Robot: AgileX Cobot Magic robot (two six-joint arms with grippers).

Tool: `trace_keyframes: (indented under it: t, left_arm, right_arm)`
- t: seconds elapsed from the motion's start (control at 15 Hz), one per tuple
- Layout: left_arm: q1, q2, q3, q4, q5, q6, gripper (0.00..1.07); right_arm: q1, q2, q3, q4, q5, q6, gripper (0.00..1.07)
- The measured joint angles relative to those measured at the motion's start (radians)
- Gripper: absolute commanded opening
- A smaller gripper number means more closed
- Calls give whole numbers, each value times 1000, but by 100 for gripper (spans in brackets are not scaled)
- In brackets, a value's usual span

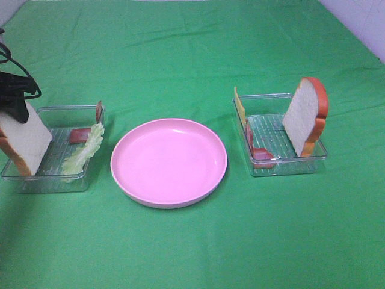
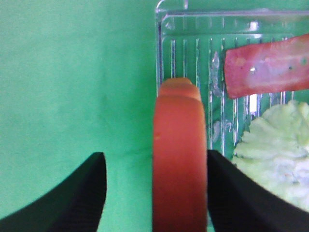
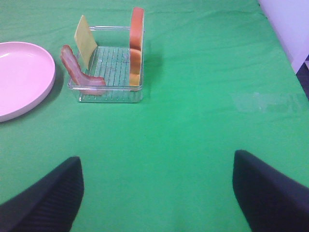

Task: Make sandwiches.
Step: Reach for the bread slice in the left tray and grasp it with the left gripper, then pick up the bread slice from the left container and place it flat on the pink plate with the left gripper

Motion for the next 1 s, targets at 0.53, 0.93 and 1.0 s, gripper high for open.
trace_keyframes:
  t: [0.53,0.93,1.0]
  left_arm:
    - [0,-14,0,-67,-22,0,0]
    - [0,-249,0,-119,53,2,0]
    - [0,-309,0,-130,79,11,0]
  right_arm:
    - [0,0,0,0,0,0,79]
    - [0,0,0,0,0,0,79]
    - [0,0,0,0,0,0,79]
